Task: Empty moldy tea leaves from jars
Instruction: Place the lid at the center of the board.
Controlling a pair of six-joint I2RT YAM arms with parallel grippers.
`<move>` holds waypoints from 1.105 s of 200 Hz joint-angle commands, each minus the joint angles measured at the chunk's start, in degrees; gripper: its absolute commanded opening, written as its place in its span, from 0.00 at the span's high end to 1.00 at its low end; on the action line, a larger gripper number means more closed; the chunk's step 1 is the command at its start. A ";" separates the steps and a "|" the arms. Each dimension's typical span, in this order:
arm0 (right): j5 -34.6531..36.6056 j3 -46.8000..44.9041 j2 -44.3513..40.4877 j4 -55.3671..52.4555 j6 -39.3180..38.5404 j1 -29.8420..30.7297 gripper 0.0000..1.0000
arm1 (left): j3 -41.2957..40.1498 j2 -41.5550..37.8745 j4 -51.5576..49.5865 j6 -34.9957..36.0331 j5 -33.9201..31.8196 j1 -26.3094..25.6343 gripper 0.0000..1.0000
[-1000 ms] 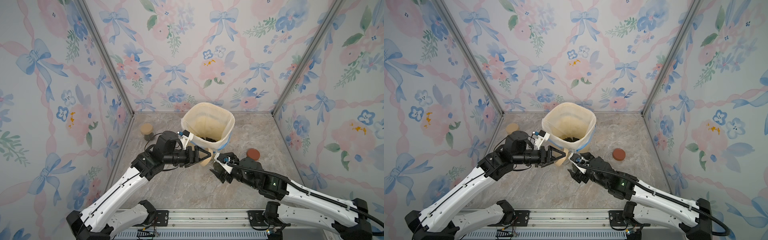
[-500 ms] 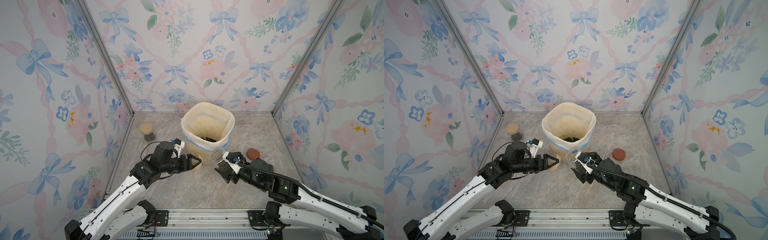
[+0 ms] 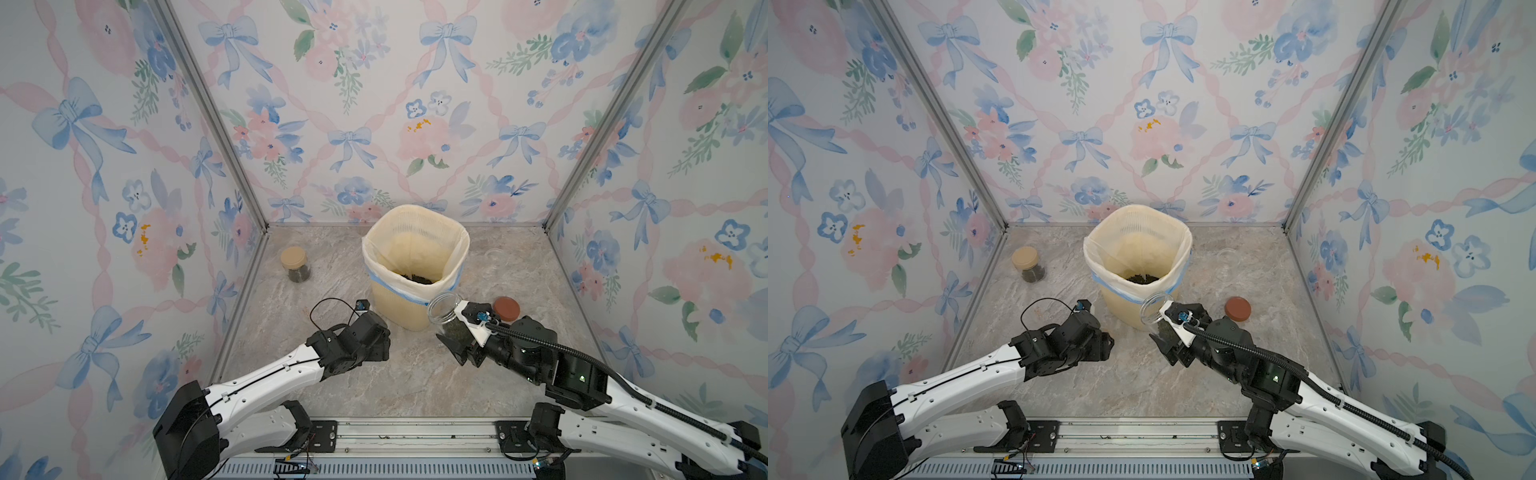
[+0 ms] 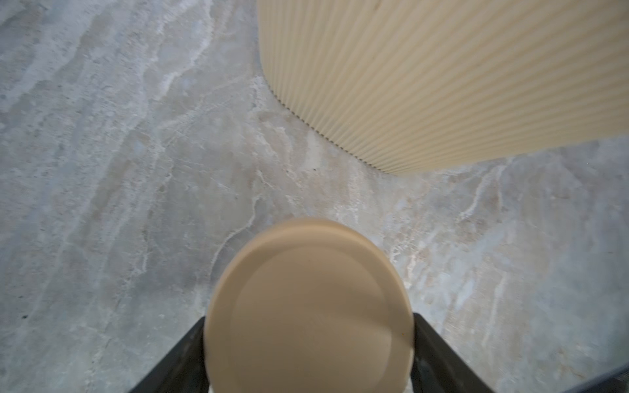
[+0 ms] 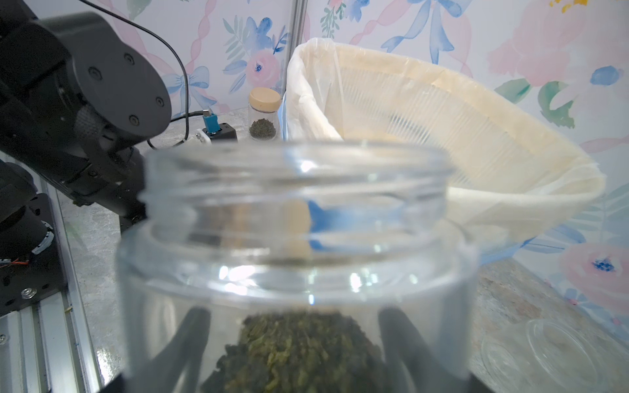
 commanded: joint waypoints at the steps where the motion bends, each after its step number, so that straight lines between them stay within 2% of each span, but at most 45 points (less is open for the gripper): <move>1: 1.44 2.57 -1.67 2.46 1.35 -0.68 0.29 | -5.54 -0.99 2.68 0.84 -5.85 -0.93 0.42; 49: 1.71 2.75 -1.88 2.14 2.43 -0.78 0.29 | -12.97 -2.38 8.09 -0.85 -6.38 -1.02 0.40; 115: 1.93 3.13 -1.81 1.38 3.08 -0.86 0.29 | -12.66 3.64 11.67 1.00 -4.67 -1.02 0.34; 147: 2.06 2.53 -2.79 1.18 3.90 -0.86 0.29 | -12.26 5.68 11.58 1.91 -2.64 -1.02 0.15; 172: 2.15 2.50 -3.08 0.76 3.91 -0.95 0.29 | -12.14 3.05 11.40 2.67 -0.64 -1.02 0.02; 193: 2.19 2.98 -2.92 0.56 3.74 -1.02 0.29 | -10.67 -0.86 10.03 3.02 -0.47 -0.78 0.02; 221: 2.05 4.51 -1.91 0.26 3.47 -1.21 0.28 | -4.26 -3.72 4.03 3.46 0.08 -0.58 0.02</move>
